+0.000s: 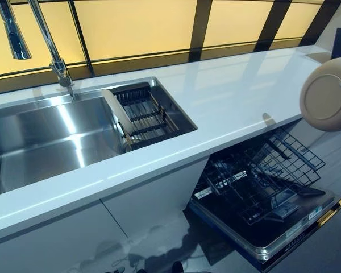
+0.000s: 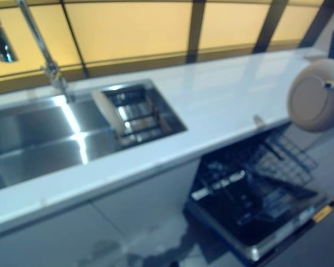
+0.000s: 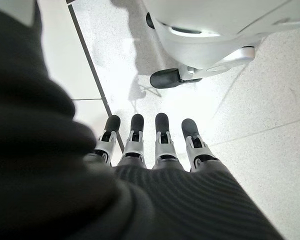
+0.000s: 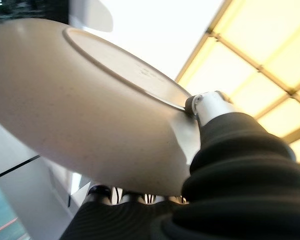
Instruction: Take plates into dishwasher
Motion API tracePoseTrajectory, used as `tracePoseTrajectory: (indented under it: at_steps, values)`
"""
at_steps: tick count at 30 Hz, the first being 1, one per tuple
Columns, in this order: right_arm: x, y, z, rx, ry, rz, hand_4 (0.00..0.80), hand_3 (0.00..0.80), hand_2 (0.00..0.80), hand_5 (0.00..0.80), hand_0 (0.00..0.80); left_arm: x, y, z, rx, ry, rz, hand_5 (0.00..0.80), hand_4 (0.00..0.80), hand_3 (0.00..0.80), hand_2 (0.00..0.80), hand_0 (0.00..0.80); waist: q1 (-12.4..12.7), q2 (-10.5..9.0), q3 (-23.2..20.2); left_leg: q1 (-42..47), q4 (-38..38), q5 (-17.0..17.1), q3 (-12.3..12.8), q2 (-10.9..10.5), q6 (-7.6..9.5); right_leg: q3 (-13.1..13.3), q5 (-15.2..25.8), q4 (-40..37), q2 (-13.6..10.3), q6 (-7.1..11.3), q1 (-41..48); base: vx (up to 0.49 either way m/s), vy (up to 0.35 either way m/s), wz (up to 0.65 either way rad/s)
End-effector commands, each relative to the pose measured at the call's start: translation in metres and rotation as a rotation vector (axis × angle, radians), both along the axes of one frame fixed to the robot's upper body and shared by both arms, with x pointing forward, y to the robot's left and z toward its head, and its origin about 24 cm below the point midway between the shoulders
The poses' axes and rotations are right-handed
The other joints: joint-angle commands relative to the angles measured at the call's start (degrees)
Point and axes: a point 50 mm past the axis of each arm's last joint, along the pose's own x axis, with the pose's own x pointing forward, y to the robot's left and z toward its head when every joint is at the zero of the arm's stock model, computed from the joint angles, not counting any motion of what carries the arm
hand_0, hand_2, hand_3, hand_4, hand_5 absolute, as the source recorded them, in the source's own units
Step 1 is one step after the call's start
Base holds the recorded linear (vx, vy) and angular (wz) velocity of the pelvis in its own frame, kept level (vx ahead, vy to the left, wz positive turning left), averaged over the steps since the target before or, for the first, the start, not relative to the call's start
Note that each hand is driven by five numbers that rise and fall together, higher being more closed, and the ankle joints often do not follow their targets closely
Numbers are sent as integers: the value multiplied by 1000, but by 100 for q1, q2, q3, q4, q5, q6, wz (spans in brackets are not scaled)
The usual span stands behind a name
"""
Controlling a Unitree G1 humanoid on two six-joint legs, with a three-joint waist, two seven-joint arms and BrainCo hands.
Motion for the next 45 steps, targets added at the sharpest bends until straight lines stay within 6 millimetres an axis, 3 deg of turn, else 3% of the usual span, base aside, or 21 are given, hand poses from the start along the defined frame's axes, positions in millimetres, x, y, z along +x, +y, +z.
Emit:
tracePoseTrajectory:
  at_steps: [1,4,14,20,30,45]
  values:
    - [-11,-5,19,-83,-35,13,800,800,800,800,800,-3,21,6,53,24,-35,0,0,0,0,0,8,-309,-199,144,-14,-169,40,322,-238,373,311,-11,-458,816,-95,-22,-8,-3]
    - [-11,-6,18,-85,-30,13,800,800,800,800,800,-3,21,6,53,24,-34,0,0,0,0,0,3,-309,-197,145,-14,-171,43,321,-236,378,310,-11,-455,814,-96,-11,-6,-1]
    - [-28,-19,-18,-210,302,61,800,800,800,800,800,0,22,7,65,16,-35,0,0,0,0,0,-102,-323,-182,122,-14,-162,140,337,-244,442,330,-11,-422,818,-159,-33,-22,-5]
    - [-19,-4,-29,-234,311,148,800,800,800,800,800,3,23,7,66,10,-36,0,0,0,0,0,-101,-305,-174,95,-14,-152,112,335,-254,421,331,-11,-426,823,-177,0,0,0]
    - [0,26,-82,-172,288,248,800,800,800,800,800,13,15,7,49,-17,-43,0,0,0,0,0,-20,-187,-100,65,-14,-159,34,311,-232,341,316,-11,-475,812,-174,-3,-1,0]
    - [19,54,-123,-113,309,273,800,800,800,800,800,24,11,8,39,-48,-39,0,0,0,0,0,123,1,133,-34,-14,-133,-126,263,-231,242,314,-11,-547,781,-229,-16,-1,2]
